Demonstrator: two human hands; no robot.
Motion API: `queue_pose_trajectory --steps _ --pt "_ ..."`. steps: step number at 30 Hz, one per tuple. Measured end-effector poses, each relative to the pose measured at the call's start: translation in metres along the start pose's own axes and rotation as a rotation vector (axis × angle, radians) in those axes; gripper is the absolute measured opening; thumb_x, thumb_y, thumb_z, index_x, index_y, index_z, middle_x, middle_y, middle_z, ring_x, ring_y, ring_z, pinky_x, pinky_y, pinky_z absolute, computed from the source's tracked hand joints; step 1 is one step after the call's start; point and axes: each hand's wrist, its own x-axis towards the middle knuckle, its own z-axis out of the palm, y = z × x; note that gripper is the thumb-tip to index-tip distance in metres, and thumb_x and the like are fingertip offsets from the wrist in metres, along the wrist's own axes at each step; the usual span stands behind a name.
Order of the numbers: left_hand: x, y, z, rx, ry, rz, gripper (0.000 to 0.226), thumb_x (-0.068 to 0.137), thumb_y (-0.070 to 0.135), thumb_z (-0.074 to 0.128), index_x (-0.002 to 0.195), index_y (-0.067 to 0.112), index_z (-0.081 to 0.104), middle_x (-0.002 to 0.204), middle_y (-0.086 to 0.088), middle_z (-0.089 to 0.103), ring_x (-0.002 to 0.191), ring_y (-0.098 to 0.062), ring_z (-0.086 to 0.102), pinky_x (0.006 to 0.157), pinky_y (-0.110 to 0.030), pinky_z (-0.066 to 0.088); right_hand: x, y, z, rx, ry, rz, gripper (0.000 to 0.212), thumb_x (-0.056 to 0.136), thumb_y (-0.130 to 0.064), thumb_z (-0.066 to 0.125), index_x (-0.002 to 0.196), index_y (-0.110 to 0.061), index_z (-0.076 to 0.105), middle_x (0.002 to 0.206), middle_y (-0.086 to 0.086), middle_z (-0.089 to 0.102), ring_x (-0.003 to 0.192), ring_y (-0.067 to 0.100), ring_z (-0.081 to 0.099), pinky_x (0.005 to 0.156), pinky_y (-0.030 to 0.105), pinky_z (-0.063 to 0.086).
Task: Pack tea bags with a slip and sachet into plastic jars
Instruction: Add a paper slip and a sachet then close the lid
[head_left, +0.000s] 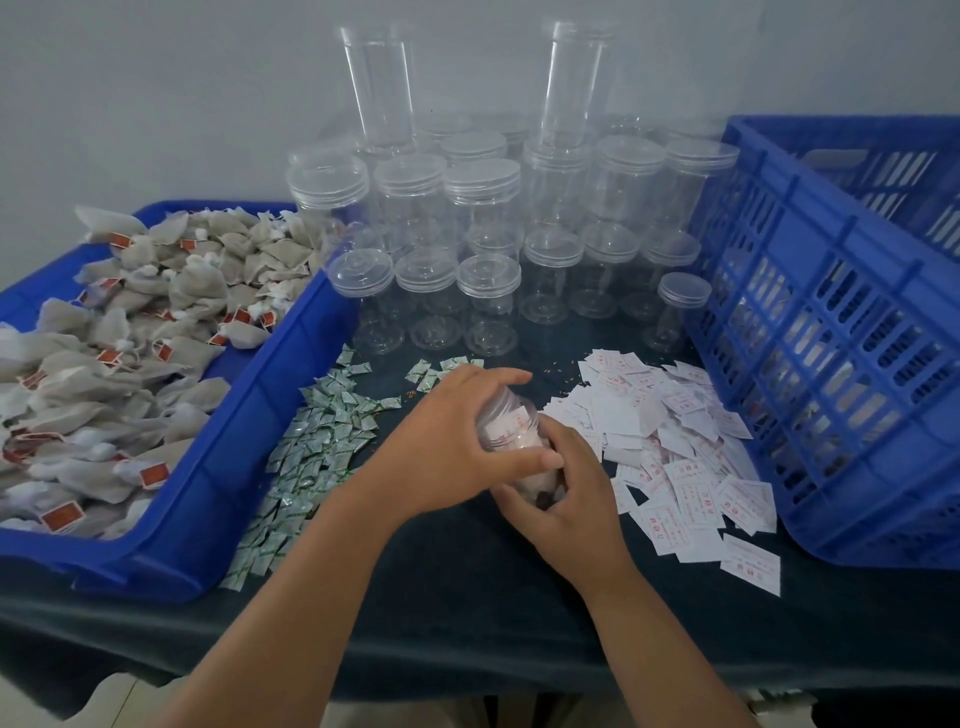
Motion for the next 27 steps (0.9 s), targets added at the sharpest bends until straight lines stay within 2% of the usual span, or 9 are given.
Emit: queue_pose_trajectory --steps 5,9,12,15,19,21,23,25,27 --pt "0.000 0.007 0.006 0.206 -0.009 -0.011 0.089 0.064 0.090 0.064 0.139 0.045 0.051 0.127 0.024 0.047 0.125 0.001 0.044 0.104 -0.026 0.039 0.000 -0.002 0.001 -0.084 -0.032 -0.036 0.062 0.077 -0.041 0.081 0.134 -0.021 0.065 0.109 -0.014 0.066 0.106 0.009 0.064 0.083 0.010 0.045" --pt "-0.002 0.015 0.013 0.235 -0.043 0.006 0.086 0.065 0.086 0.068 0.136 0.041 0.050 0.125 0.023 0.046 0.121 0.001 0.044 0.104 -0.023 0.037 0.001 0.000 -0.001 -0.117 -0.036 -0.002 0.054 0.072 -0.036 0.084 0.122 -0.029 0.066 0.098 -0.016 0.063 0.096 0.010 0.063 0.072 0.012 0.044" --pt "0.000 0.019 0.012 0.041 -0.026 0.006 0.063 0.069 0.083 0.065 0.117 0.042 0.061 0.114 0.025 0.058 0.112 0.005 0.054 0.097 -0.022 0.045 0.000 -0.002 -0.001 -0.005 -0.021 0.011 0.043 0.073 -0.034 0.087 0.110 -0.040 0.065 0.099 -0.013 0.069 0.094 0.015 0.068 0.073 0.024 0.053" --pt "0.001 0.018 0.014 -0.151 0.039 0.043 0.041 0.080 0.072 0.062 0.097 0.036 0.071 0.102 0.017 0.070 0.110 -0.003 0.061 0.094 -0.026 0.048 -0.002 -0.008 -0.004 0.166 -0.048 0.035 0.039 0.078 -0.037 0.087 0.111 -0.045 0.068 0.102 -0.009 0.076 0.094 0.018 0.074 0.076 0.035 0.060" --pt "0.003 0.009 0.014 -0.352 -0.056 0.194 0.030 0.094 0.044 0.065 0.094 0.017 0.078 0.102 -0.001 0.074 0.116 -0.022 0.064 0.106 -0.044 0.048 0.000 -0.012 -0.010 0.347 -0.173 0.118 0.041 0.079 -0.025 0.082 0.115 -0.041 0.072 0.107 -0.008 0.078 0.100 0.010 0.074 0.083 0.021 0.056" --pt "0.005 0.006 0.013 -0.457 -0.093 0.202 0.022 0.094 0.037 0.068 0.101 0.021 0.080 0.110 -0.003 0.070 0.113 -0.022 0.065 0.104 -0.042 0.051 0.000 -0.011 -0.012 0.403 -0.205 0.153 0.043 0.079 -0.024 0.081 0.119 -0.038 0.074 0.108 -0.006 0.078 0.102 0.008 0.072 0.085 0.020 0.055" --pt "0.005 0.003 0.015 -0.461 0.010 0.148 0.033 0.087 0.045 0.074 0.118 0.034 0.077 0.114 0.005 0.065 0.113 -0.015 0.062 0.101 -0.028 0.049 0.002 -0.008 -0.013 0.403 -0.196 0.157 0.042 0.082 -0.023 0.080 0.122 -0.034 0.074 0.107 -0.001 0.077 0.098 0.015 0.071 0.081 0.028 0.057" --pt "0.002 0.000 0.019 -0.435 0.138 0.031 0.057 0.077 0.056 0.079 0.132 0.045 0.065 0.116 0.014 0.065 0.114 -0.008 0.063 0.100 -0.028 0.051 0.004 -0.005 -0.011 0.363 -0.160 0.145 0.044 0.086 -0.022 0.081 0.129 -0.027 0.070 0.111 0.004 0.076 0.102 0.028 0.072 0.084 0.046 0.059" --pt "-0.002 0.002 0.027 -0.426 0.172 -0.083 0.073 0.070 0.065 0.079 0.137 0.047 0.056 0.119 0.022 0.068 0.118 0.000 0.062 0.101 -0.030 0.052 0.004 -0.005 -0.006 0.280 -0.113 0.138 0.049 0.084 -0.029 0.085 0.129 -0.034 0.067 0.116 -0.003 0.076 0.105 0.020 0.074 0.086 0.039 0.062"
